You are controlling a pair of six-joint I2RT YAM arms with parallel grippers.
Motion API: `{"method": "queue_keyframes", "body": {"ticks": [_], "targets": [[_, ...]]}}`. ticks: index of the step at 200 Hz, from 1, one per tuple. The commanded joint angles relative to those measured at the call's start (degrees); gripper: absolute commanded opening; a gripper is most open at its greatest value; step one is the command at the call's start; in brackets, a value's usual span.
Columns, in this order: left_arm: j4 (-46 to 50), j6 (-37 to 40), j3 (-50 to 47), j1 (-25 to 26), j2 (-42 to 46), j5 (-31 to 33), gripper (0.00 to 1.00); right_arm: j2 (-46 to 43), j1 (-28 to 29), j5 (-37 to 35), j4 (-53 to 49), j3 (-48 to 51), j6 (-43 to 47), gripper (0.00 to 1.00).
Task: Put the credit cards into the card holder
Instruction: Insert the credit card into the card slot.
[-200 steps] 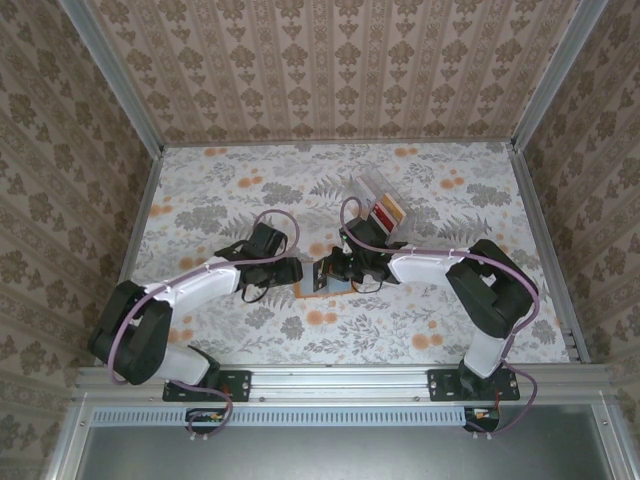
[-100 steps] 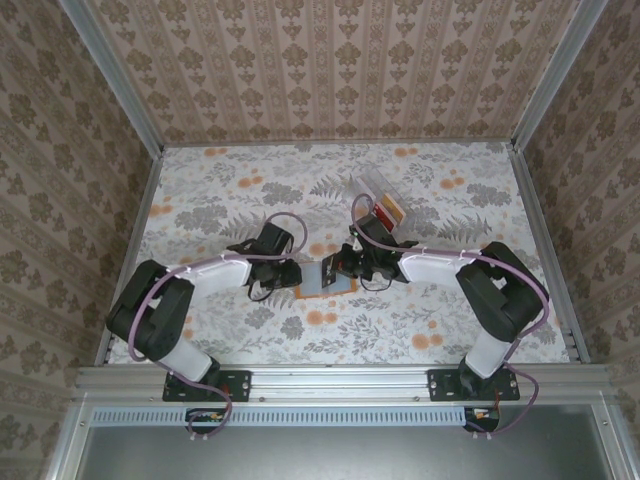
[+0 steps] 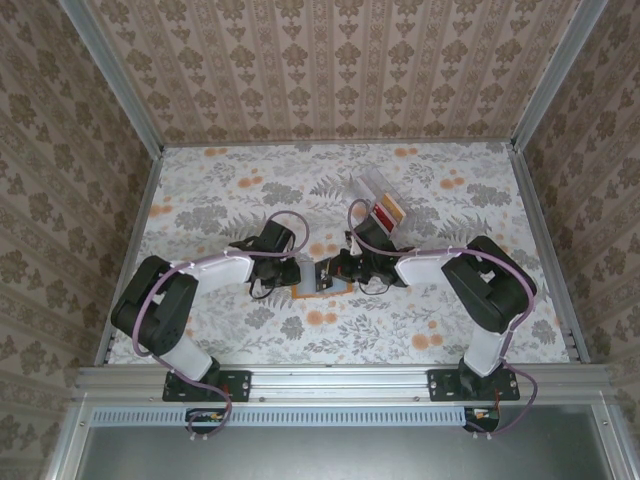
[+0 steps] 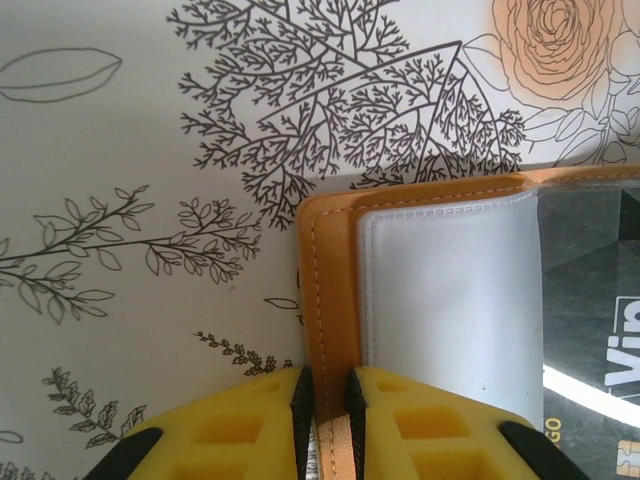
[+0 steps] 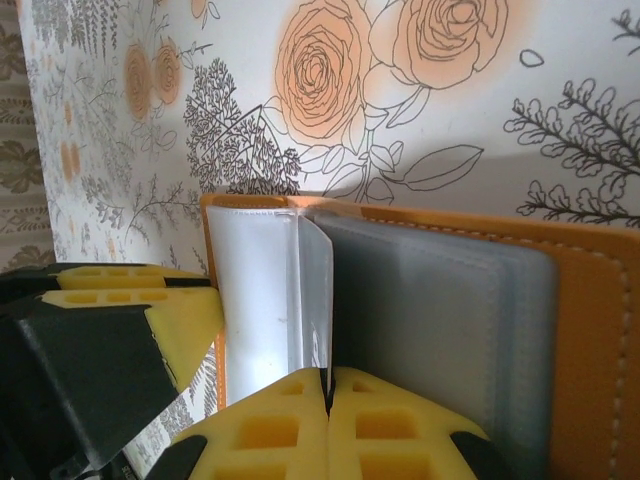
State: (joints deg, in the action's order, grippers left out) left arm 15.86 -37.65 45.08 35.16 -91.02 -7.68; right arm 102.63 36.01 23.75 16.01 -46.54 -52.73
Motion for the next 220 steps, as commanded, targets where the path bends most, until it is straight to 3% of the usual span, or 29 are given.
{"method": "queue_keyframes", "body": {"ticks": [1,143,220], "targets": [[1.3,1.4,0.5,0.0,-1.7,1.1,0.21,0.8,0.2,2.3,3.0,2.3,-1.2,0.0],[4.2,1.0,0.3,-0.3,1.2,3.9,0.25,2.7,0.2,6.2,14.9,3.0,-6.3,0.0],[5.7,0.6,0.2,-0.4,0.7,5.2,0.23,6.9,0.6,4.7,13.4,1.3,-5.5,0.0]]}}
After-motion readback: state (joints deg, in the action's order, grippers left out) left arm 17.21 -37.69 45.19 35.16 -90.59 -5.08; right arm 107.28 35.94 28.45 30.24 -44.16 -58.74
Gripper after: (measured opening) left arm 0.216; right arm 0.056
